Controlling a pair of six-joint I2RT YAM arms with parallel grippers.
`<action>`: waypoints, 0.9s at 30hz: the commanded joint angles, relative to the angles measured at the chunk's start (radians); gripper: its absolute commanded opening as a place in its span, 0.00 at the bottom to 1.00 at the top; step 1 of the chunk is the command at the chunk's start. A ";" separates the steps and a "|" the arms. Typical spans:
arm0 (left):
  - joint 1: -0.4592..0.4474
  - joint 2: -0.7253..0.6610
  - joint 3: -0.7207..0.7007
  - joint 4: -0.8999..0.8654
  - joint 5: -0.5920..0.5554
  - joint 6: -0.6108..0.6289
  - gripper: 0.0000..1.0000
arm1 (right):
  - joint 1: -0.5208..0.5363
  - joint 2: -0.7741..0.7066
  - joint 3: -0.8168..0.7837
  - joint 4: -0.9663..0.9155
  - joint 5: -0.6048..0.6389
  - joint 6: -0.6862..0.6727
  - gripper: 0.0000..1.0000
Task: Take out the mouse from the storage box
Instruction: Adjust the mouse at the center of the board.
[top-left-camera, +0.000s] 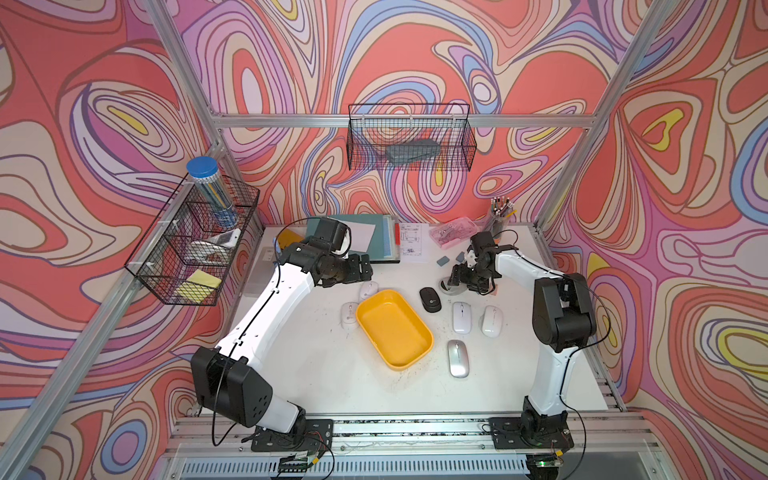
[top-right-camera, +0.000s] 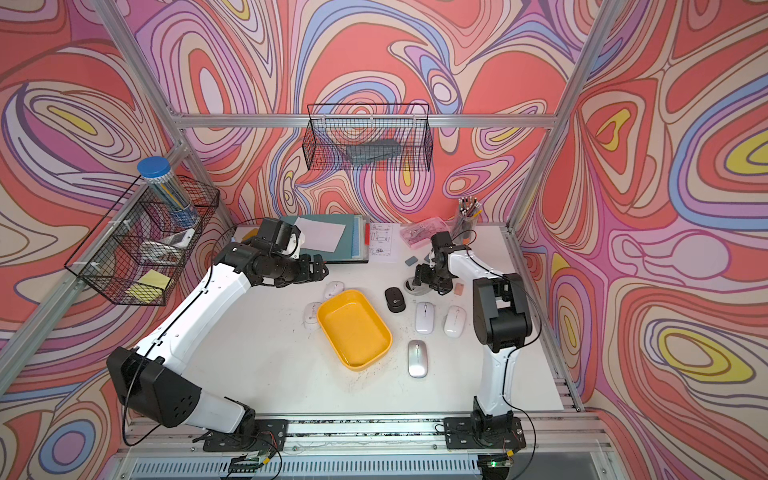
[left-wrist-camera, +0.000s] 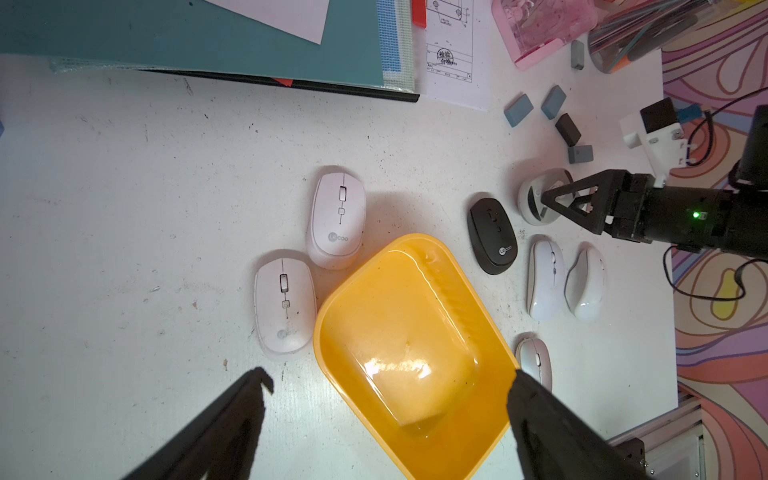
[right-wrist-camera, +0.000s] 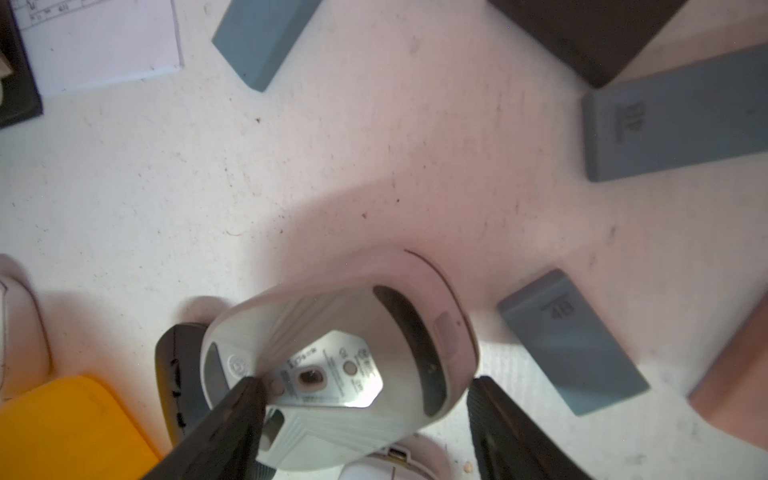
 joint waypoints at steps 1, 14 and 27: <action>0.006 -0.019 -0.007 0.006 0.005 0.009 0.95 | 0.000 0.025 0.007 0.006 -0.022 0.022 0.77; 0.006 -0.019 -0.007 0.006 -0.002 0.011 0.95 | 0.000 0.120 0.071 0.067 -0.104 0.031 0.75; 0.006 -0.013 -0.006 0.003 -0.013 0.013 0.95 | 0.001 0.132 0.041 0.178 -0.091 0.063 0.53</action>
